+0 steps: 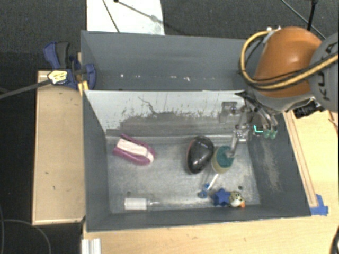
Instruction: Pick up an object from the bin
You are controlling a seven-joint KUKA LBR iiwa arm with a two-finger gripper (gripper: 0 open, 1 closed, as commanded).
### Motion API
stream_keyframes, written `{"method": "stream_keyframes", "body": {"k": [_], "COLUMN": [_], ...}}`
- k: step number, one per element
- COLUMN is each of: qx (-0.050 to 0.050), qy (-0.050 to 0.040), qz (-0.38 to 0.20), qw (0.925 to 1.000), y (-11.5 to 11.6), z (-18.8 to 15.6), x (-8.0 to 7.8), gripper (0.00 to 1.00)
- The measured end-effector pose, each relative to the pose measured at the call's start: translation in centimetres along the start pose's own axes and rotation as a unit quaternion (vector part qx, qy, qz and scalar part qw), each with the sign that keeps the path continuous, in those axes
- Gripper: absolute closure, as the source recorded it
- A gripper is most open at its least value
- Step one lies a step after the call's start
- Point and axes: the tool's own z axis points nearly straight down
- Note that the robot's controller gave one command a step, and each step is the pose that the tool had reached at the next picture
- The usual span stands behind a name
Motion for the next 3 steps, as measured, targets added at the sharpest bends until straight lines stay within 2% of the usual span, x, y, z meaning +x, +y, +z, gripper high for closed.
{"method": "stream_keyframes", "body": {"k": [1,2,3], "qx": [0.000,-0.001,-0.001], "qy": [-0.0016,-0.0047,-0.0054], "qz": [0.012,0.001,0.126], "qw": [0.9999,1.0000,0.9920], "y": [-1.1,2.5,5.4], "z": [12.3,14.2,14.2], "x": [2.9,2.8,1.5], "gripper": [0.00,0.00,0.00]}}
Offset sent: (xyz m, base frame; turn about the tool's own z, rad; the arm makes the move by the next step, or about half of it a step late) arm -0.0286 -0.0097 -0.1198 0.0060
